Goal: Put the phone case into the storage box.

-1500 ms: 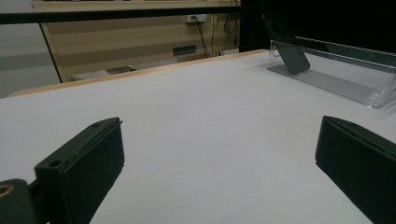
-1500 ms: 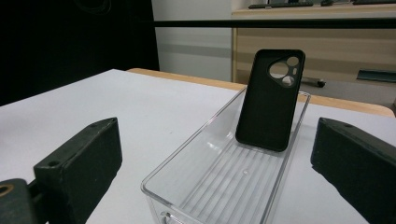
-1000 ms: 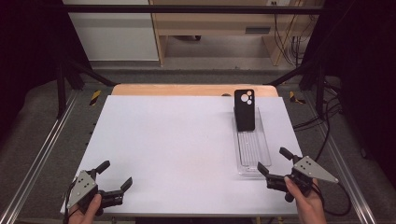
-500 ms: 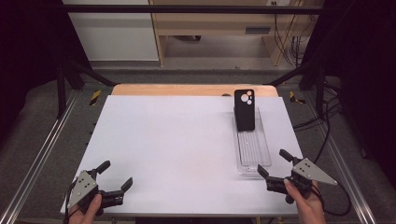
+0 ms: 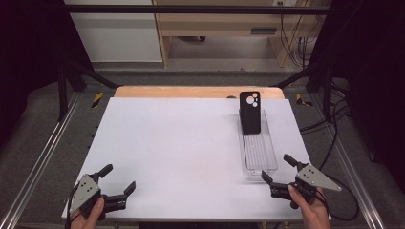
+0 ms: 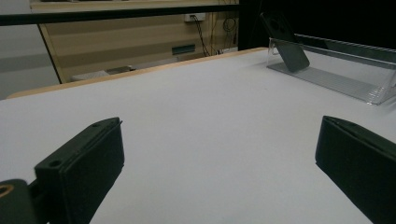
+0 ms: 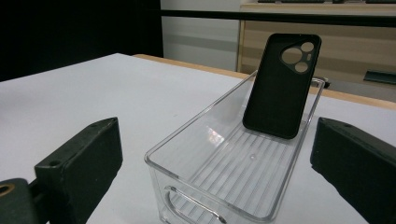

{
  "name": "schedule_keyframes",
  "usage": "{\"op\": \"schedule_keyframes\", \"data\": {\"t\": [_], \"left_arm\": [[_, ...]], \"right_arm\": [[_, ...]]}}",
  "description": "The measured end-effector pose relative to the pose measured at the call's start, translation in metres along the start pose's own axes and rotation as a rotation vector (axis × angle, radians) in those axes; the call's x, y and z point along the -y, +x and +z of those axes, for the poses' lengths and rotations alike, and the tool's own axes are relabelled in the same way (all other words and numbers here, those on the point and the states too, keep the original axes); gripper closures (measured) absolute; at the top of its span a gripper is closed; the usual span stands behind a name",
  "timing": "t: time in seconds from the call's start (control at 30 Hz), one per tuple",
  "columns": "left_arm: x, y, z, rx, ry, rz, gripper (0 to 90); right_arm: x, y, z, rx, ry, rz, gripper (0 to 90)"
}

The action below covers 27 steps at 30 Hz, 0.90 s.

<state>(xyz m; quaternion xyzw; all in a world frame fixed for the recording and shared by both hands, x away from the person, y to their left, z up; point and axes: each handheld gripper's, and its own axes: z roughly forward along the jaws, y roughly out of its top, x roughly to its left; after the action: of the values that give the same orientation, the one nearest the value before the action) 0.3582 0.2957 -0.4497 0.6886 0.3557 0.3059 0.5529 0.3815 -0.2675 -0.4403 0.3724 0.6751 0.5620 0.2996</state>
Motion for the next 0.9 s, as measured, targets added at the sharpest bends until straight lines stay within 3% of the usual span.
{"op": "schedule_keyframes", "data": {"t": [0.4,0.9], "left_arm": [[0.0,0.001,0.0,-0.005,-0.001,0.002,1.2],[0.001,0.004,0.0,-0.013,-0.001,0.002,1.2]], "right_arm": [[0.004,0.002,0.009,-0.008,-0.007,-0.034,2.6],[0.006,0.002,0.025,-0.027,-0.001,-0.042,2.5]]}}
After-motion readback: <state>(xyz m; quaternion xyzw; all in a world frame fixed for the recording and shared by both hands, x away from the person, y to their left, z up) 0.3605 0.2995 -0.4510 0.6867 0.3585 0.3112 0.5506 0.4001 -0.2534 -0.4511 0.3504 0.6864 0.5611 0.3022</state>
